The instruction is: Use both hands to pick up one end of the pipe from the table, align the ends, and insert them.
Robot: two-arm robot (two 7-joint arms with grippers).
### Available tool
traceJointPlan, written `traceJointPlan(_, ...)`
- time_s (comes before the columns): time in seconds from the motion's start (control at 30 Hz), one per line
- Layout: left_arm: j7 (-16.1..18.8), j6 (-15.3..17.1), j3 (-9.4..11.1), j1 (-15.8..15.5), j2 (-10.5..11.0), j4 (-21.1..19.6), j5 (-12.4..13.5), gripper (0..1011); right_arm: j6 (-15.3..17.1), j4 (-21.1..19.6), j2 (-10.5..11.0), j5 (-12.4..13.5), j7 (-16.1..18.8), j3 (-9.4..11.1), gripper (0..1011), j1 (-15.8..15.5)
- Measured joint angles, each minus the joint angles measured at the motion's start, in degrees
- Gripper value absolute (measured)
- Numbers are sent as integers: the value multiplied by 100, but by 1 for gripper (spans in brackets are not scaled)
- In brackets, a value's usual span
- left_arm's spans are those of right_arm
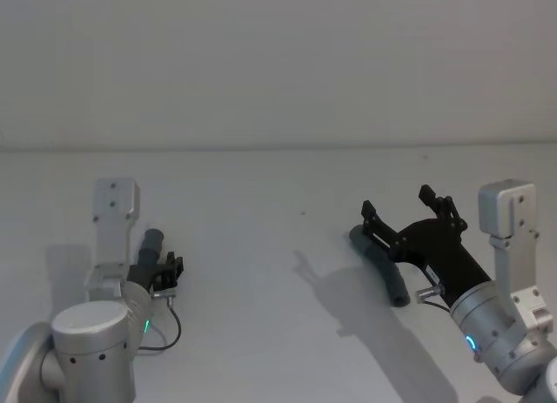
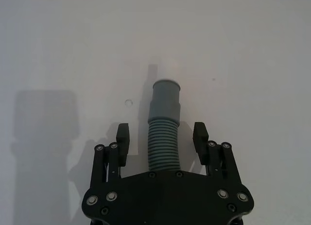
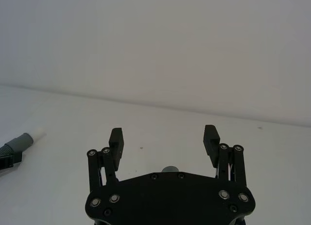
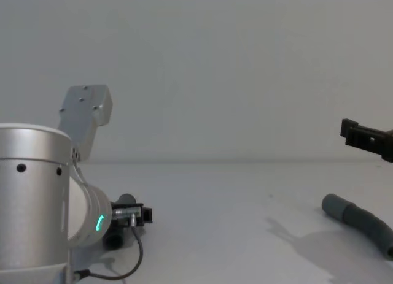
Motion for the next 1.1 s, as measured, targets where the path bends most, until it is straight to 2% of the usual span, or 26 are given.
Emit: traceJointPlan(1.1, -63, -13, 10, -14, 25, 66, 28, 556, 0, 0, 0, 0, 0, 0, 1000, 0)
